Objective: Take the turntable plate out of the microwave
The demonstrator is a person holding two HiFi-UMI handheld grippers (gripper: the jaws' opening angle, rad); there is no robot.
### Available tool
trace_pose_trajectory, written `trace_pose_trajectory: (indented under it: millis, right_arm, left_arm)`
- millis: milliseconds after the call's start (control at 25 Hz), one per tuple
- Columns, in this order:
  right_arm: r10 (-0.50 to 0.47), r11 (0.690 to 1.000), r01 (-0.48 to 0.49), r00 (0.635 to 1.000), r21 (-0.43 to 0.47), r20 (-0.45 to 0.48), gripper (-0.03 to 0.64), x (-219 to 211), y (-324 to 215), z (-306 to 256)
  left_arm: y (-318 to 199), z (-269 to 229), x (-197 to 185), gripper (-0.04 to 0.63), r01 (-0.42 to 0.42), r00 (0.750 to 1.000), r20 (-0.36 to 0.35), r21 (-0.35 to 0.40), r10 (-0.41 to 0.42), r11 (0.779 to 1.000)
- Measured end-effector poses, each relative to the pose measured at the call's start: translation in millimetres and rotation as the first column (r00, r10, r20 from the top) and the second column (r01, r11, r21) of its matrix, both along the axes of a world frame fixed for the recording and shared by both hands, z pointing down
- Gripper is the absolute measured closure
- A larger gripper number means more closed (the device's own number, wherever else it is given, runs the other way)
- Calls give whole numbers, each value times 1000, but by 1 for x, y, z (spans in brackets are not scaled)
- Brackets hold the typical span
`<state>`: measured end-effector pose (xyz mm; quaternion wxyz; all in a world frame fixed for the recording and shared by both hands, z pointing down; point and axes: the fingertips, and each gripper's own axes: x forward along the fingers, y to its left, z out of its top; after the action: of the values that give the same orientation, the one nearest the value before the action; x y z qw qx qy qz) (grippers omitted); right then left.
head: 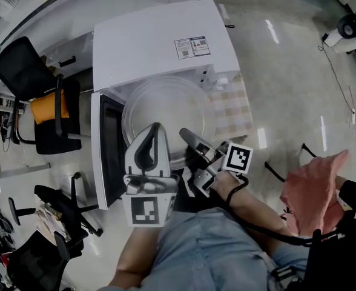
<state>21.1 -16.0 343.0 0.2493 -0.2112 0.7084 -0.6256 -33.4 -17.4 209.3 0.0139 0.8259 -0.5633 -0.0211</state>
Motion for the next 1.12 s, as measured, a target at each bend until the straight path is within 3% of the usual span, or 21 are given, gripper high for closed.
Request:
trace_pose_trajectory:
  millis: [560, 1120]
  right_arm:
    - [9, 998, -10, 1000, 55, 14, 591, -4, -20, -26]
    - [80, 996, -81, 997, 23, 24, 591, -5, -71, -18]
  left_arm:
    - [-8, -28, 3, 588, -17, 1000, 20, 54, 16, 998]
    - [-42, -28, -6, 588, -40, 999, 32, 42, 38, 998]
